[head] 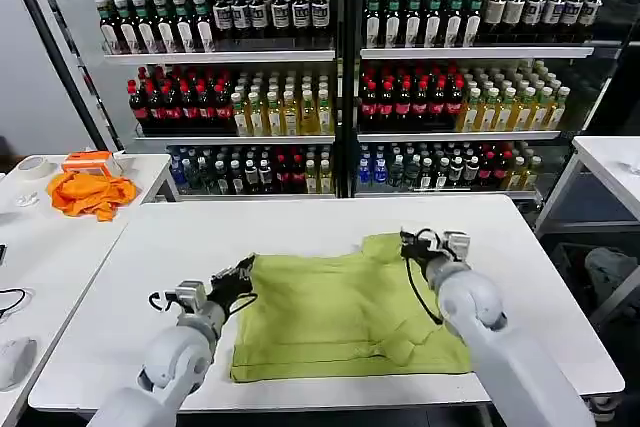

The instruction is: Fold and organize the clothes.

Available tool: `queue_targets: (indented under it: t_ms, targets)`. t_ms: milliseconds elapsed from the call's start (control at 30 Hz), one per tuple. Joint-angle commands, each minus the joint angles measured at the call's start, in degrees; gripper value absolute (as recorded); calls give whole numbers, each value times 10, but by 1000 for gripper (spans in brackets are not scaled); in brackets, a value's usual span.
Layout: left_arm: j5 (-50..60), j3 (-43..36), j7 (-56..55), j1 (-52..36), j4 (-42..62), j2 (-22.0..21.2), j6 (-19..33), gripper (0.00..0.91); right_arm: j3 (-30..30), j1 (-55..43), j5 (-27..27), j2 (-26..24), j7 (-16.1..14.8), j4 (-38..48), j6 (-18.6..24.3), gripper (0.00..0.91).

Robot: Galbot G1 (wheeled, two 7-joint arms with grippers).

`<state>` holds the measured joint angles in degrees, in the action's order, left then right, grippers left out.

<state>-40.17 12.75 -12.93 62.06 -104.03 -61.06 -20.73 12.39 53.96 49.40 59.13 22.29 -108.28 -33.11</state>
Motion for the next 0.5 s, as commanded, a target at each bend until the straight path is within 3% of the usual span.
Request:
queue_targets:
  t_ms: [33,200,500]
  targets:
    - [9,32,4,107,-75,9,3,20,76,148,-19,-29,0,-146,0,0]
    - [17,47,5,137,-89,10,1,20,126,215,-27,-30,-5,-193,0,0]
    - [38,55,6,173,-111,1,-3,20,153,277,-41,-18,-4,-228,0,0]
